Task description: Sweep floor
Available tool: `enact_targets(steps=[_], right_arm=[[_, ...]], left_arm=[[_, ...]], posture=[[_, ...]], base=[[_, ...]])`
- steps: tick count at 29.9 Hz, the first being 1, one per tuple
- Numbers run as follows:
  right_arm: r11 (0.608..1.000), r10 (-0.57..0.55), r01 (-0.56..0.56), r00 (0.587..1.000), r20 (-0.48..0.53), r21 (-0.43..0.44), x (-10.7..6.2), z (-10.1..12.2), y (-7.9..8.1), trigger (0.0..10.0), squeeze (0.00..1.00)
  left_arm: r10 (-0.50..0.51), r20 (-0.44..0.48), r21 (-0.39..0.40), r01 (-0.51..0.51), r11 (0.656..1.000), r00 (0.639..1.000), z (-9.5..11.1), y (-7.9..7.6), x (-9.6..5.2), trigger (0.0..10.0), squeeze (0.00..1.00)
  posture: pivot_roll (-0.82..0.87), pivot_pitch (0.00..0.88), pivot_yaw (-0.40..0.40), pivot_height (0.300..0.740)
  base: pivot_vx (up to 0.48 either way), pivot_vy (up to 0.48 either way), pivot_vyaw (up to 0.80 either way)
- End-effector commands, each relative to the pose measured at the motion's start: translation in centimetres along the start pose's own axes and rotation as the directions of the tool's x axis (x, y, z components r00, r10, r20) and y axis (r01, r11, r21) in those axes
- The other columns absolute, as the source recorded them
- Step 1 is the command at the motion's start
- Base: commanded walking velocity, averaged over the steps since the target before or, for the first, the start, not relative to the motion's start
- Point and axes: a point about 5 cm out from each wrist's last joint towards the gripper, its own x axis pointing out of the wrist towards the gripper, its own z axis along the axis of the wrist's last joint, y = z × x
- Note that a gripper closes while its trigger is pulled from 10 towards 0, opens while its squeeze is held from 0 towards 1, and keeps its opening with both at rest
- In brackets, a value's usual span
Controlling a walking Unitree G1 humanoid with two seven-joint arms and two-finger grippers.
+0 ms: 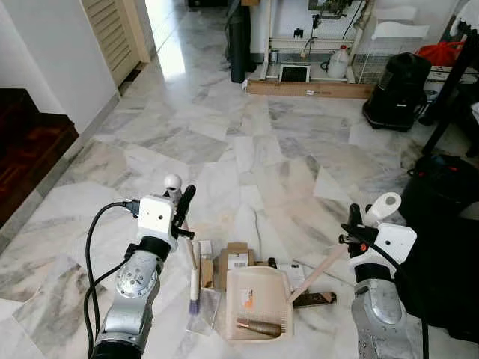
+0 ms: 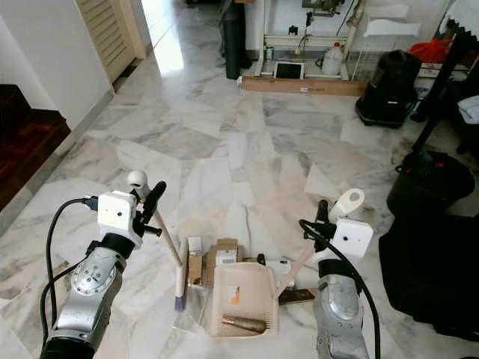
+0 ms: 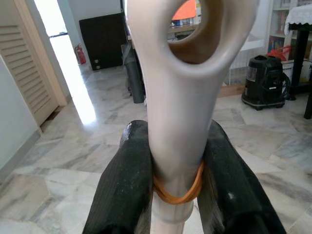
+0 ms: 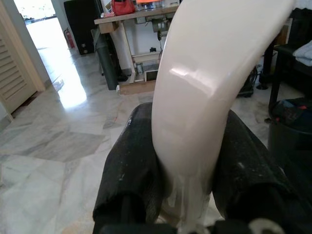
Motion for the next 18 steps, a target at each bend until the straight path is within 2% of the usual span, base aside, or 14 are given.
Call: enact_targets(steps=[1,18], right_arm=[[1.000,0.020,-0.020,0.998,0.064,0.006,0.46,1.48,0.54,10.0,0.00],[1.000,0.018,-0.019,0.998,0.060,0.018,0.60,1.65,0.70,10.0,0.00]], left_arm=[[0.015,0.065,0.007,-0.016,1.000,0.998,1.07,0.31,0.09,10.0,0.00],[0.007,0.049,0.003,-0.008,1.000,0.999,1.00,0.16,0.36,10.0,0.00]], posture=[[0.04,0.000,0.032,0.740],[0.04,0.000,0.036,0.740]], base=[[0.000,0.000,0.52],[0.000,0.000,0.73]])
